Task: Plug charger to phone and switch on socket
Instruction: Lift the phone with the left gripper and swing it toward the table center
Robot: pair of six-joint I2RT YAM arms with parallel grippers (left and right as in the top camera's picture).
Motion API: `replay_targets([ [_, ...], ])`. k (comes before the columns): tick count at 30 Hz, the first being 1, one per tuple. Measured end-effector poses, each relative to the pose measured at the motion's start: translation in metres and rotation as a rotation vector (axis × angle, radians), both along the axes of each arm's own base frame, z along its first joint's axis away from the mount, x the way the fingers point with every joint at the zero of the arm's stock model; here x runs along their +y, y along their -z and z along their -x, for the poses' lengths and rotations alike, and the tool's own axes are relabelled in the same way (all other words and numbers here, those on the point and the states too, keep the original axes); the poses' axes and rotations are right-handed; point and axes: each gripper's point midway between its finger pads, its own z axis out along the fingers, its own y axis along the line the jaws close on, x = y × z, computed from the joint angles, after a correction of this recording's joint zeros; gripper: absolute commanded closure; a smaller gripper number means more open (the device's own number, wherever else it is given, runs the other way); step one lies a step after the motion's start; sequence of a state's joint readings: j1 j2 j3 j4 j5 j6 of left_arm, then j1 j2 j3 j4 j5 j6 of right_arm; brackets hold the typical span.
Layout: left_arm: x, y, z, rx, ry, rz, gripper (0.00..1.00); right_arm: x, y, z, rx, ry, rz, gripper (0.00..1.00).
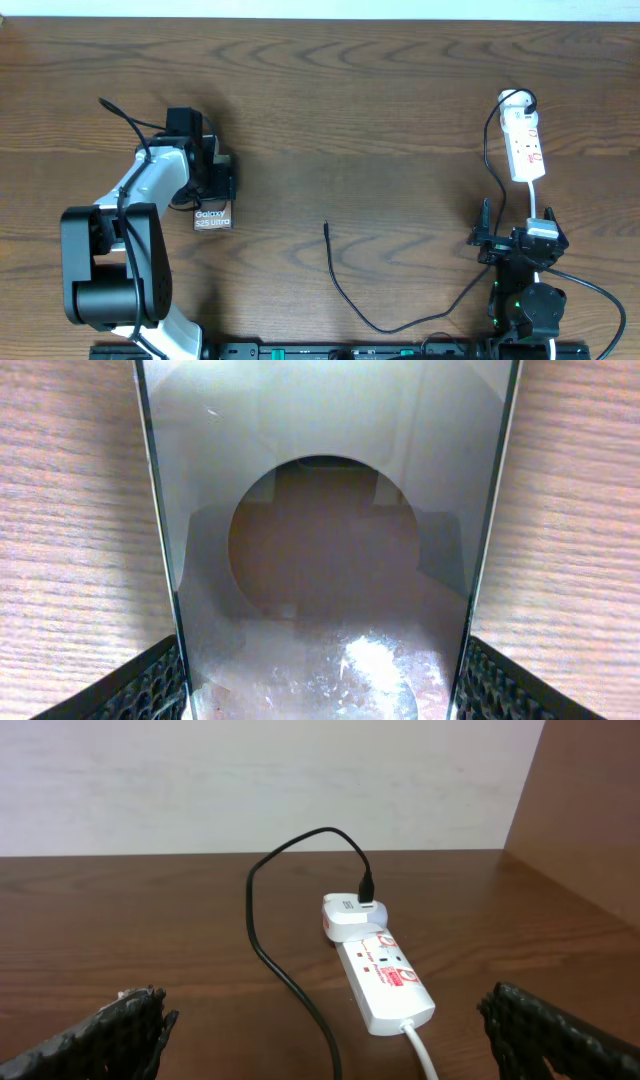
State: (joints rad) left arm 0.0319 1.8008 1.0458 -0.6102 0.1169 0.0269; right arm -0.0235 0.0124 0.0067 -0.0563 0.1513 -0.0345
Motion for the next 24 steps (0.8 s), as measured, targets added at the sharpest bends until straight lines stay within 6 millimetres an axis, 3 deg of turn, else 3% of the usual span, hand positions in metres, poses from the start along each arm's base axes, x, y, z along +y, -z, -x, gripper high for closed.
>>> replay_targets([
  [9,-0.002,-0.019,-0.023,-0.062,0.002,0.011,0.93,0.0,0.0,0.0,0.0,0.0,0.0,0.01],
  [20,-0.003,-0.03,-0.023,-0.077,0.003,0.021,0.93,0.0,0.0,0.0,0.0,0.0,0.0,0.01],
  [24,-0.017,-0.039,-0.03,-0.1,0.017,0.102,0.92,0.0,0.0,0.0,0.0,0.0,0.0,0.01],
])
